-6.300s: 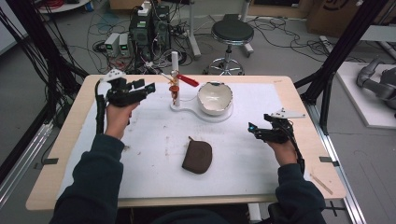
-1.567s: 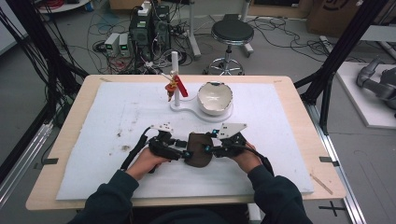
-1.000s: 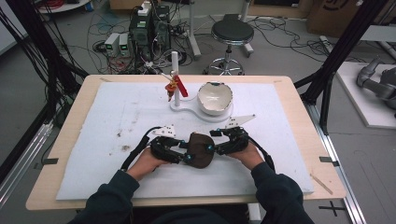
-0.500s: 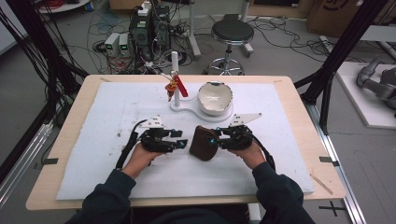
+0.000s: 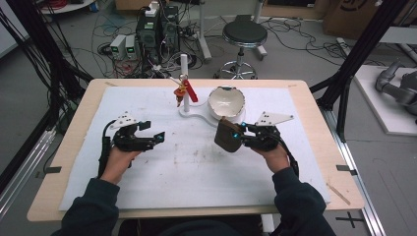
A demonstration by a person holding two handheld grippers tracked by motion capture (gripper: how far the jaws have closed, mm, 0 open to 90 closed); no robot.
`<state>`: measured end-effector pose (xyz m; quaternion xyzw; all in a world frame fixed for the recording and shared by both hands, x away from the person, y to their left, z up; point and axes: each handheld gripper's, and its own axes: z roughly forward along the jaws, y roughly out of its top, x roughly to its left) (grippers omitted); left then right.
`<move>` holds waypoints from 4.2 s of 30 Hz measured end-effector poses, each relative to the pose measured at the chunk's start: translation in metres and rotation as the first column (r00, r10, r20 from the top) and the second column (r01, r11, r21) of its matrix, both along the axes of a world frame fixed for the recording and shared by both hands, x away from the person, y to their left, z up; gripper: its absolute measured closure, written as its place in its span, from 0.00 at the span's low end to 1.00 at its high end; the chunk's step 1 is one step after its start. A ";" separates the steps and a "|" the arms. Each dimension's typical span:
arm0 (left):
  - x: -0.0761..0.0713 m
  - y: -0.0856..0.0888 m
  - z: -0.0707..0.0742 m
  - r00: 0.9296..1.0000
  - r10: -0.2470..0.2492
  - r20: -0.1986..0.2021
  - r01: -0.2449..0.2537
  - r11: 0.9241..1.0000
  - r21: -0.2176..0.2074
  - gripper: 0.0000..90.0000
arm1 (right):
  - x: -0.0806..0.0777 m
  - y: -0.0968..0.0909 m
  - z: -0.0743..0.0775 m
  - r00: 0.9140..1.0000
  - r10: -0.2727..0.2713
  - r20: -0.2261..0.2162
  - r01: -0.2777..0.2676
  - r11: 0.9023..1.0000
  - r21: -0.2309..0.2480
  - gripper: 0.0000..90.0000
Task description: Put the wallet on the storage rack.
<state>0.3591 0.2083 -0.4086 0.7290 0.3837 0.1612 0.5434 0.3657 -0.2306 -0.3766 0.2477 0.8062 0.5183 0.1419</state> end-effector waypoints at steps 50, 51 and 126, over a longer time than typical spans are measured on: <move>0.005 0.038 -0.011 0.998 0.059 0.022 -0.057 0.995 -0.077 0.24 | 0.117 0.022 0.023 0.996 -0.019 0.090 0.036 0.982 -0.187 0.54; 0.005 0.037 -0.011 0.998 0.059 0.021 -0.057 0.995 -0.076 0.24 | 0.115 0.022 0.023 0.996 -0.017 0.084 0.031 0.984 -0.176 0.55; -0.002 0.044 -0.009 0.992 0.085 0.096 -0.077 0.993 -0.087 0.22 | -0.018 -0.089 -0.029 0.926 -0.378 0.023 0.378 0.917 -0.129 0.24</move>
